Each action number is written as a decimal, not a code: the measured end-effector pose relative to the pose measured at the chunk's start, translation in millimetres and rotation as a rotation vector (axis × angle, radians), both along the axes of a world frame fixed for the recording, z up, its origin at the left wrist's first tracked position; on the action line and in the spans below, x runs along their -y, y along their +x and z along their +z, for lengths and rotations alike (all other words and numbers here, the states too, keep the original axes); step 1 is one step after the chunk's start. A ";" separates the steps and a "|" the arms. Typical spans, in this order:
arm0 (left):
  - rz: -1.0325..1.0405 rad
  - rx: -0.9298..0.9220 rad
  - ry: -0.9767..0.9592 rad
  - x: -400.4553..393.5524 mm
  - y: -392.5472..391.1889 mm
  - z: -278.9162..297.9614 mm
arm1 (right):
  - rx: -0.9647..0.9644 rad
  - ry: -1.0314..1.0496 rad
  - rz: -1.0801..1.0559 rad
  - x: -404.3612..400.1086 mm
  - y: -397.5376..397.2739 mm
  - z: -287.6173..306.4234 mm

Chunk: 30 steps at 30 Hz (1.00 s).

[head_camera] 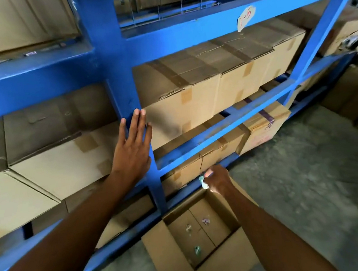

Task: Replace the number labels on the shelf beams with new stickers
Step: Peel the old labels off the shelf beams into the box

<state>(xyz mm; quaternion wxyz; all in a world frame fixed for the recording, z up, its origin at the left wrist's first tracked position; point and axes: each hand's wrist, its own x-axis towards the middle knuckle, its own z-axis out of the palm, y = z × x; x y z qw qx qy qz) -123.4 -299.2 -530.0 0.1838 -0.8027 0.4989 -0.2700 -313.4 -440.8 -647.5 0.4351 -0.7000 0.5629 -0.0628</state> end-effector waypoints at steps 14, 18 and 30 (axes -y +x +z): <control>-0.071 -0.253 -0.143 15.8 -31.1 20.8 | 0.066 0.002 0.106 37.0 -15.0 26.7; -0.166 -0.226 -0.292 55.2 -42.1 62.0 | 0.242 -0.171 0.104 74.7 -5.2 97.6; 0.012 -0.136 -0.333 157.5 -24.1 173.0 | 0.500 -0.849 -0.004 207.4 24.4 296.2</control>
